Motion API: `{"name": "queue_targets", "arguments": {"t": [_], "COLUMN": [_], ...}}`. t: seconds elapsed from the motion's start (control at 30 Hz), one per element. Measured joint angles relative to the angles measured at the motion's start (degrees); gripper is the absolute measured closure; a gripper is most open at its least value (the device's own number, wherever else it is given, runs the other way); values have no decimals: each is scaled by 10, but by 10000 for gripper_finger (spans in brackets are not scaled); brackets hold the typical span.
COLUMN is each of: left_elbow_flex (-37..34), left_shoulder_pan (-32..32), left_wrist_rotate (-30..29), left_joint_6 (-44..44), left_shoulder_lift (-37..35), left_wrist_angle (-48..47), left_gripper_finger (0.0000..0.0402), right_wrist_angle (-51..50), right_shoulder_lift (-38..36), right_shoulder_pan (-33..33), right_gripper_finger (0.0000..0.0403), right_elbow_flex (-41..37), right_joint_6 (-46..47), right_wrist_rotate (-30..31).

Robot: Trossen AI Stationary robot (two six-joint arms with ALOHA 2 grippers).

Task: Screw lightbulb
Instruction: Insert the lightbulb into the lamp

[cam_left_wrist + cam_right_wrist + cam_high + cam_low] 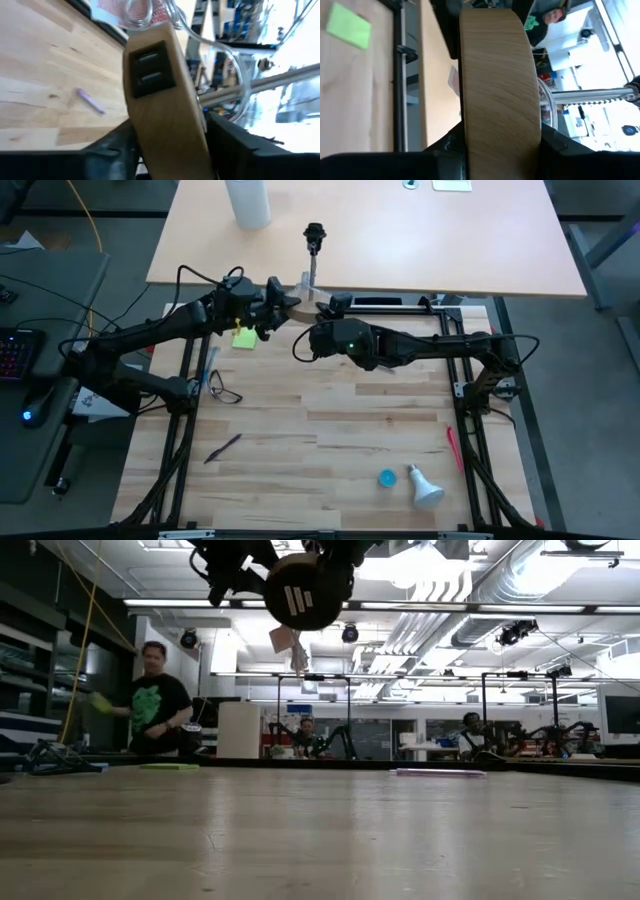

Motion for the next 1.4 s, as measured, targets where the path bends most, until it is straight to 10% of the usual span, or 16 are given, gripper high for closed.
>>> {"name": "queue_targets", "arguments": {"t": [0.4, 0.63, 0.8, 1.13, 1.4], "left_elbow_flex": [1, 0, 0, -2, -1], "left_shoulder_pan": [8, 34, 55, 123, 83], "left_wrist_rotate": [-2, 15, -5, -36, -112], "left_joint_6": [15, 57, 72, 320, 677], "left_shoulder_lift": [10, 11, 11, -24, -64], "left_wrist_angle": [37, 39, 35, -118, -254], "left_gripper_finger": [256, 280, 280, 281, 281], "right_wrist_angle": [14, 7, 3, -51, -218], "right_shoulder_lift": [0, -5, -7, -62, -177], "right_shoulder_pan": [1, 11, 22, 46, 12], "right_gripper_finger": [285, 119, 71, 71, 71], "right_elbow_flex": [0, 0, 0, 0, 1], "right_joint_6": [14, 72, 65, 127, 449], "right_wrist_rotate": [14, -11, 17, 69, -83]}}
